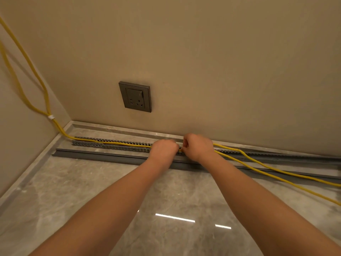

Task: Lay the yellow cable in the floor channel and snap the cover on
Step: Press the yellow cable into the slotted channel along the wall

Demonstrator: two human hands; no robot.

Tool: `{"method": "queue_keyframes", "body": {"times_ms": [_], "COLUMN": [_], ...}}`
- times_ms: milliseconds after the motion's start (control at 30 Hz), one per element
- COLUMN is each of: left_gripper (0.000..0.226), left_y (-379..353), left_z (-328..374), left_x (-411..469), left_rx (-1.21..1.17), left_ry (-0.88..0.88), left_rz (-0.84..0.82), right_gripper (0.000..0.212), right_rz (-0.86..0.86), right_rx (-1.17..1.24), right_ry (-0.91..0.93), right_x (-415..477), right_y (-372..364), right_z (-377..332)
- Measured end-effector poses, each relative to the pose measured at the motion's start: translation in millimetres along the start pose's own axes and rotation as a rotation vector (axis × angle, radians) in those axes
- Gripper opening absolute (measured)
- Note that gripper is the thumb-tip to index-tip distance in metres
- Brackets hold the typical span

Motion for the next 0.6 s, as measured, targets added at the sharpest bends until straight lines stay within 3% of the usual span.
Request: {"method": "queue_keyframes", "body": {"times_ms": [200, 300, 433, 600], "left_gripper": [0.025, 0.023, 0.025, 0.025], "left_y": [5.0, 5.8, 7.0, 10.6], "left_z": [4.9, 5.3, 9.6, 14.3], "left_x": [3.5, 6.9, 11.2, 8.9], "left_rx": [-0.011, 0.006, 0.036, 0.053], "left_ry": [-0.030, -0.055, -0.084, -0.069], "left_rz": [0.011, -0.003, -0.055, -0.078], "right_gripper": [0.059, 0.051, 0.022, 0.008], "right_rz": [0.022, -0.026, -0.132, -0.048], "right_rx": [-0.125, -0.106, 0.022, 0.129], "right_ry": [-0.134, -0.199, -0.258, -0.230], "right_x": [-12.4, -19.9, -27.6, -28.0], "right_y": [15.0, 22.1, 25.7, 30.5], "right_z": [22.3, 36.3, 47.6, 53.5]}}
Point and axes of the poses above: each hand's wrist, its own x-axis towards the middle knuckle, its own y-axis out of the back of the hand, z = x × y, the point moved 5 cm from there along x, towards the middle knuckle, and after that the axes turned 7 degrees about x, right-handed, at the moved point
